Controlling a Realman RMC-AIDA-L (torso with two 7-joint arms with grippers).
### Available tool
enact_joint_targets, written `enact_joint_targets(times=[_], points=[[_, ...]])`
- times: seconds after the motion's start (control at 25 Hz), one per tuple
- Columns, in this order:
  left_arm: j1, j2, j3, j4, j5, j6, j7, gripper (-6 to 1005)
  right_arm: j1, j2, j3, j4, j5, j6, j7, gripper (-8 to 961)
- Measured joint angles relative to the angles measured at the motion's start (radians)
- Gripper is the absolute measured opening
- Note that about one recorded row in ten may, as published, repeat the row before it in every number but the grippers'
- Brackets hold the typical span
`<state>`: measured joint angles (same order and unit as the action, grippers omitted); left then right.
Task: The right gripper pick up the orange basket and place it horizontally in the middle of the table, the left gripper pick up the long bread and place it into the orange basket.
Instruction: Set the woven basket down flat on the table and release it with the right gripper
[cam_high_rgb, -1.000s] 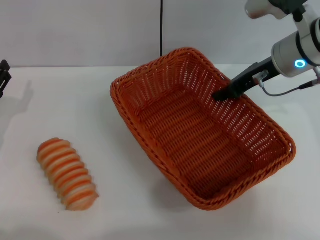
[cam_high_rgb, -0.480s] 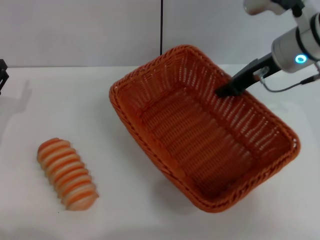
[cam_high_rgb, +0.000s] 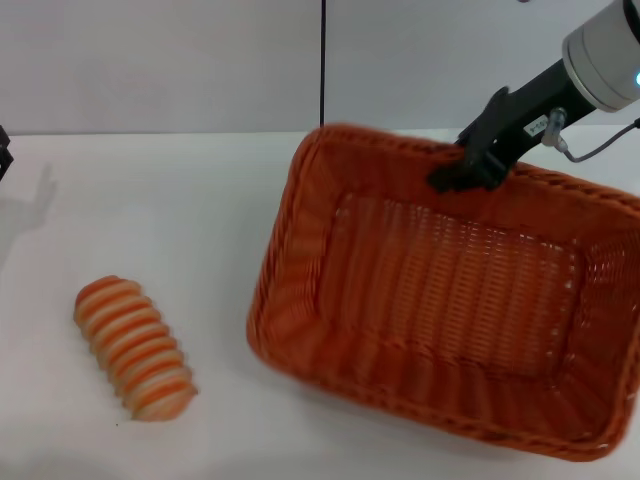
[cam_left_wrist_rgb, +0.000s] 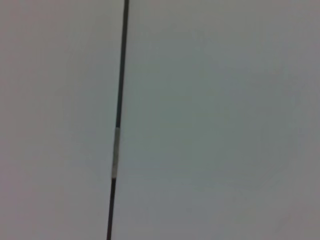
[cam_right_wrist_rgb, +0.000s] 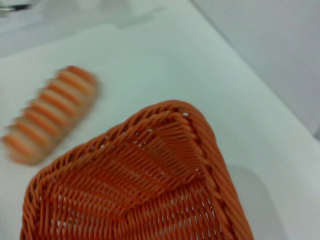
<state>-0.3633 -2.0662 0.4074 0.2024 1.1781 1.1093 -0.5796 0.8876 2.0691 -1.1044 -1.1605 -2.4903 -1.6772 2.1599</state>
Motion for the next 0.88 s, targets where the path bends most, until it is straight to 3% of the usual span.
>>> enact_joint_targets(times=[0.24, 0.36, 0.4, 0.56, 0.6, 0.64, 0.76, 0.8, 0.88], points=[[0.0, 0.0, -0.011, -0.008, 0.0, -0.009, 0.001, 683, 0.005, -0.001, 0.003, -0.023, 0.059, -0.123, -0.106, 159], [-0.001, -0.001, -0.012, -0.008, 0.0, -0.015, 0.001, 683, 0.007, -0.013, 0.012, -0.02, 0.1, -0.185, -0.152, 154], [-0.001, -0.002, -0.012, -0.012, 0.0, -0.017, 0.001, 683, 0.009, -0.028, 0.014, -0.012, 0.128, -0.228, -0.173, 153], [-0.002, -0.002, -0.012, -0.021, 0.0, -0.018, 0.001, 683, 0.015, -0.052, 0.019, -0.008, 0.135, -0.288, -0.198, 153], [-0.003, -0.002, -0.012, -0.022, 0.0, -0.018, 0.001, 683, 0.02, -0.07, 0.023, -0.007, 0.135, -0.323, -0.206, 152], [-0.003, -0.002, -0.012, -0.022, 0.0, -0.018, 0.001, 683, 0.02, -0.07, 0.023, -0.007, 0.135, -0.323, -0.206, 152], [-0.003, -0.002, -0.012, -0.022, 0.0, -0.019, 0.001, 683, 0.026, -0.099, 0.024, -0.007, 0.131, -0.356, -0.215, 152], [-0.003, -0.002, -0.012, -0.022, 0.0, -0.019, 0.001, 683, 0.029, -0.119, 0.024, 0.001, 0.121, -0.37, -0.228, 152], [-0.003, -0.002, -0.012, -0.022, 0.0, -0.019, 0.001, 683, 0.032, -0.129, 0.024, 0.013, 0.119, -0.371, -0.237, 152]])
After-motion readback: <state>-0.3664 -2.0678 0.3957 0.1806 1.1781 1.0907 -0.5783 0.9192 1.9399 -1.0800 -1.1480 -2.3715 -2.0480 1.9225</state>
